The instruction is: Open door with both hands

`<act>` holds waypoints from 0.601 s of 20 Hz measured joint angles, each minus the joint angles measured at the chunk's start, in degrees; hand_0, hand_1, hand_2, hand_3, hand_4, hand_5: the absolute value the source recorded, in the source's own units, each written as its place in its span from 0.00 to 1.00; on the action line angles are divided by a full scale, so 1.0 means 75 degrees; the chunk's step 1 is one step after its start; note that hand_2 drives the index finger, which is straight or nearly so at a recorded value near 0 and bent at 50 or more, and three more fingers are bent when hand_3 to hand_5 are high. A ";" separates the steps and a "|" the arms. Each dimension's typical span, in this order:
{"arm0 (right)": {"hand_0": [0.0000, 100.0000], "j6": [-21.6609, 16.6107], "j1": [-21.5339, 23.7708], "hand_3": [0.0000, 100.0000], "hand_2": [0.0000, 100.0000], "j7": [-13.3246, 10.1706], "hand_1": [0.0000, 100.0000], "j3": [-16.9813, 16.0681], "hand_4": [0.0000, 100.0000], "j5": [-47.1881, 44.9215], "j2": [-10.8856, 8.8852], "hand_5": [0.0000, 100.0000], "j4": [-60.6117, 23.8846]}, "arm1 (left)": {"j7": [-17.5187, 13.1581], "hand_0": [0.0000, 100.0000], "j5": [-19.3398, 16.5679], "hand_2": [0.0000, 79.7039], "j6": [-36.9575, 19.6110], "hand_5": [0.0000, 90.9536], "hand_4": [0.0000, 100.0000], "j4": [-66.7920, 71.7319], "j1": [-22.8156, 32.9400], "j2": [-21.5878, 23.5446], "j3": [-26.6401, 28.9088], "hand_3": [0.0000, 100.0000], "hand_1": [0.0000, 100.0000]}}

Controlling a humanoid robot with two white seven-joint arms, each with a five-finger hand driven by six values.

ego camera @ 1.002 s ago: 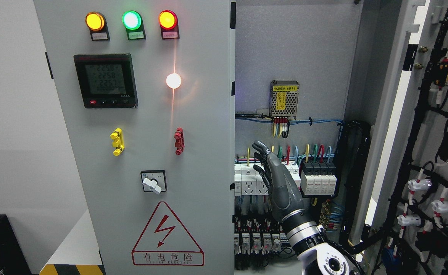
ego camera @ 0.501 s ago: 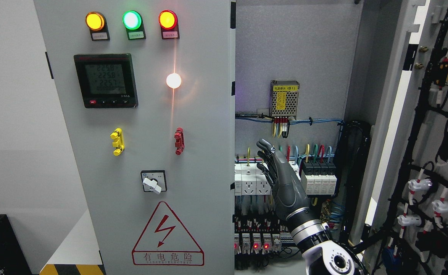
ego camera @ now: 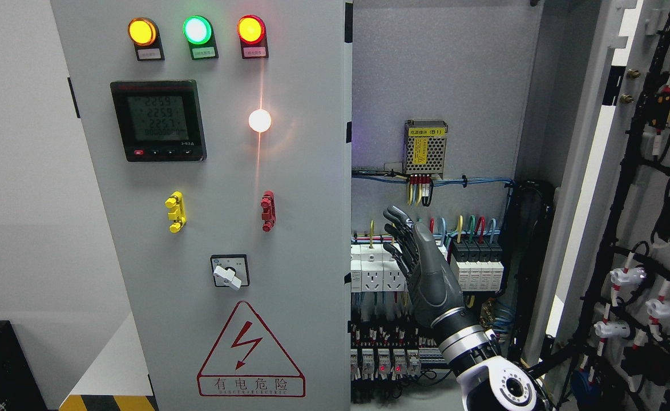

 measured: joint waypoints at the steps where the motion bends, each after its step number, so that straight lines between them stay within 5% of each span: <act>1: 0.19 0.0000 0.0000 0.00 0.00 0.0007 0.00 0.0004 0.00 -0.0005 -0.0006 0.00 -0.0005 | 0.0000 0.00 0.0000 0.00 0.0000 0.00 0.00 0.0015 -0.0001 0.0004 0.0001 0.00 0.00; 12: 0.19 0.0368 -0.0027 0.00 0.00 0.0165 0.00 0.0041 0.00 -0.0025 -0.0046 0.00 -0.0058 | -0.0002 0.00 0.0000 0.00 0.0000 0.00 0.00 0.0122 -0.0005 0.0084 0.0007 0.00 0.00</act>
